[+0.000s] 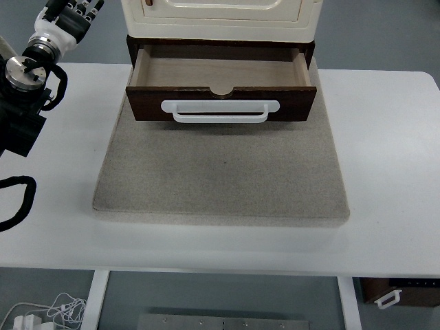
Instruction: Close drawer under combined cabinet
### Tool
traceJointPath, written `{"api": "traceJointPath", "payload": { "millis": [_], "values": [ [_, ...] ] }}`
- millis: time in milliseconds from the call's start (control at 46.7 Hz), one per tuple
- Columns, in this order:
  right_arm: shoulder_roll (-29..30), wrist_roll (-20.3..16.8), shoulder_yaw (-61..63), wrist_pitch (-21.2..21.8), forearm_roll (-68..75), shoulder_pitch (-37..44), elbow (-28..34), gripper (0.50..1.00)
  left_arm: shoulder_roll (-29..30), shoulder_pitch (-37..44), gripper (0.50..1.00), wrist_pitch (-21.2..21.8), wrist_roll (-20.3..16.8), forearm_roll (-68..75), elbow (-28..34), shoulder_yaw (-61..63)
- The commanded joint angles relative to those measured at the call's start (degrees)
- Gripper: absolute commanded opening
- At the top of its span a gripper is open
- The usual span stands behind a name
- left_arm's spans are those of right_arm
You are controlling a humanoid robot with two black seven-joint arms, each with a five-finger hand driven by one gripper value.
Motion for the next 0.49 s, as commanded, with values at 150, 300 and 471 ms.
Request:
{"api": "traceJointPath", "payload": {
  "millis": [150,300,471],
  "values": [
    [0.0,0.0,0.0,0.0,0.0,0.0,0.0,0.952,0.9,-0.1,1.0,-2.0,0.0,0.7,0.1,0.0],
    [0.0,0.0,0.0,0.0,0.0,0.1,0.0,0.952,0.9,-0.7,1.0,-1.8,0.0,0.7,0.0,0.0],
    [0.0,0.0,0.0,0.0,0.0,0.0,0.0,0.952,1.4,-3.2,1.0,-1.8,0.0,0.7,0.0,0.3]
  ]
}}
